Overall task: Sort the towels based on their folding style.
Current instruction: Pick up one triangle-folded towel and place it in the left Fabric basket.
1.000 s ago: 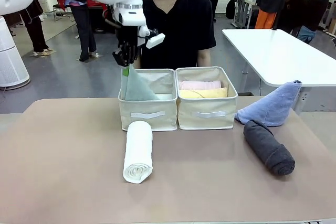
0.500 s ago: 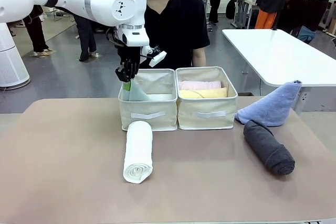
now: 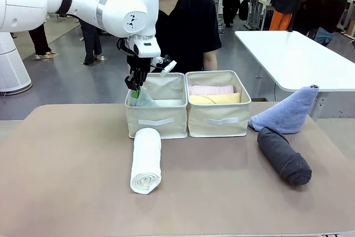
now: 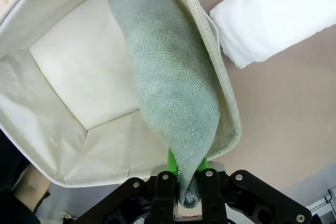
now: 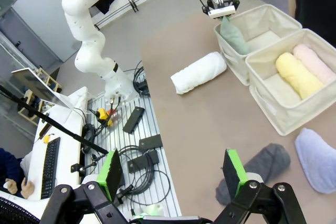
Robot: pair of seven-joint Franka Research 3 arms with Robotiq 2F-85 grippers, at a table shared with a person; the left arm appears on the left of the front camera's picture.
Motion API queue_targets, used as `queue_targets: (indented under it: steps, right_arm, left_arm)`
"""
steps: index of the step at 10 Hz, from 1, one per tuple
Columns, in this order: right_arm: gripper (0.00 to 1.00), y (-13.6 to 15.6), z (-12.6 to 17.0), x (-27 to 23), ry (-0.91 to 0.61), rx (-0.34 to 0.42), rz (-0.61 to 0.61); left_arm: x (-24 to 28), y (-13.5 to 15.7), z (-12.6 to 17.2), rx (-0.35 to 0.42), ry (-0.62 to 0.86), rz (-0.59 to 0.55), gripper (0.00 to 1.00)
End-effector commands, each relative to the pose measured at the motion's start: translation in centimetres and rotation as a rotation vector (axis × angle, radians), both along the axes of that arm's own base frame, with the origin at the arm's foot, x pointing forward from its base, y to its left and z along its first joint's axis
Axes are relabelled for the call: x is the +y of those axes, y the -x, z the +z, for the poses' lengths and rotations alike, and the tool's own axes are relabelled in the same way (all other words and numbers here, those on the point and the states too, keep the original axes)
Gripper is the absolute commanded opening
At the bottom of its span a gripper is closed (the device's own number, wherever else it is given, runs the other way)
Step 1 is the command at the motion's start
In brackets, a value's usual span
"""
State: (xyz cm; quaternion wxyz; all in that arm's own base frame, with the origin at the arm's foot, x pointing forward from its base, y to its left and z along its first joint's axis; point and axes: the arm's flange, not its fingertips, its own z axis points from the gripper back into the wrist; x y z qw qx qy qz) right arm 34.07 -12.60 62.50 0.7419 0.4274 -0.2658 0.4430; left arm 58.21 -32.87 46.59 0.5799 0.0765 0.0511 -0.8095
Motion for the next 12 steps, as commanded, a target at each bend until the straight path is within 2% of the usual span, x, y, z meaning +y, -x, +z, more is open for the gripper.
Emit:
queue_targets:
  steps: [1, 2, 3, 4, 5, 7, 8, 9, 12]
  right_arm:
    - [1.00, -0.11, -0.09, 0.05, -0.036, -0.018, 0.009]
    - [1.00, -0.11, -0.09, 0.05, -0.036, -0.018, 0.009]
    - [1.00, -0.11, -0.09, 0.05, -0.036, -0.018, 0.009]
    - [1.00, -0.11, -0.09, 0.05, -0.036, -0.018, 0.009]
    - [1.00, -0.11, -0.09, 0.05, -0.036, -0.018, 0.009]
    - [1.00, -0.11, -0.09, 0.05, -0.036, -0.018, 0.009]
    - [1.00, -0.11, -0.09, 0.05, -0.036, -0.018, 0.009]
    - [1.00, -0.11, -0.09, 0.05, -0.036, -0.018, 0.009]
    - [1.00, -0.11, -0.09, 0.05, -0.036, -0.018, 0.009]
  left_arm:
    - [-0.31, -0.28, -0.36, 0.023, -0.003, 0.030, 0.15]
    - [-0.32, -0.28, -0.35, 0.027, 0.003, 0.053, 0.15]
    - [-0.27, -0.22, -0.44, 0.029, 0.003, 0.074, 0.40]
    - [-0.25, -0.25, -0.45, 0.032, 0.003, 0.089, 0.75]
    - [-0.18, -0.29, -0.45, 0.039, 0.003, 0.097, 1.00]
    - [0.03, -0.39, -0.40, 0.046, 0.003, 0.095, 1.00]
    - [0.08, -0.39, -0.29, 0.047, 0.005, 0.095, 0.95]
    - [0.12, -0.42, -0.23, 0.051, 0.004, 0.102, 1.00]
    - [0.39, -0.44, -0.08, 0.054, 0.003, 0.101, 1.00]
